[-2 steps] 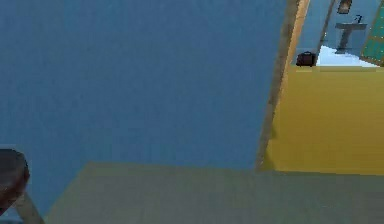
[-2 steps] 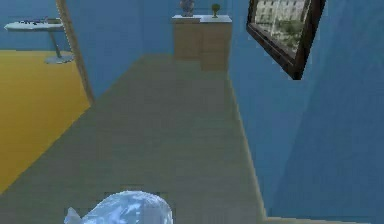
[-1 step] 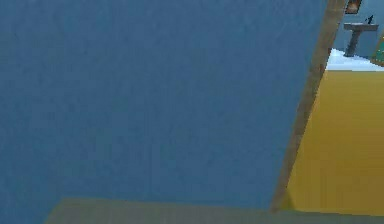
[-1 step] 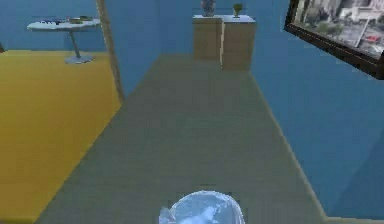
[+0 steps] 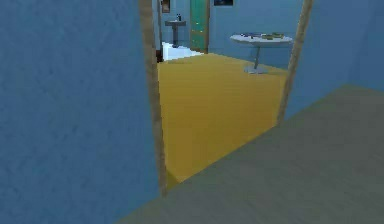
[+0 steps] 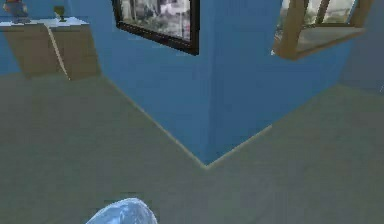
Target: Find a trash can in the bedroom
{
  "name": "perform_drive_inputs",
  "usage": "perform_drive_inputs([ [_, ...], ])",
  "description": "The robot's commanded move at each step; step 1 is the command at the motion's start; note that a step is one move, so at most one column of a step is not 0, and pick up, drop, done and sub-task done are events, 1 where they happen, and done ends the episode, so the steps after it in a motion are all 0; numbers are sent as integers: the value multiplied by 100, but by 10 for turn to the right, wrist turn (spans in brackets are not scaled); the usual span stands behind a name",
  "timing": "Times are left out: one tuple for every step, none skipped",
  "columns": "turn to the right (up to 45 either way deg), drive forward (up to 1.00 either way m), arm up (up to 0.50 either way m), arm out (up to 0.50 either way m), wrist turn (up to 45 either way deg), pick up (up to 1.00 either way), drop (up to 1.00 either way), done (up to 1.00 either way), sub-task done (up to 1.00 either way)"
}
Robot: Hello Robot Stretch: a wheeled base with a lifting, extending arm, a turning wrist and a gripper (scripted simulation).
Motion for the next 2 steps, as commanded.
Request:
perform_drive_inputs([
  [0,60,0,0,0,0,0,0,0],
  [210,0,0,0,0,0,0,0,0],
])
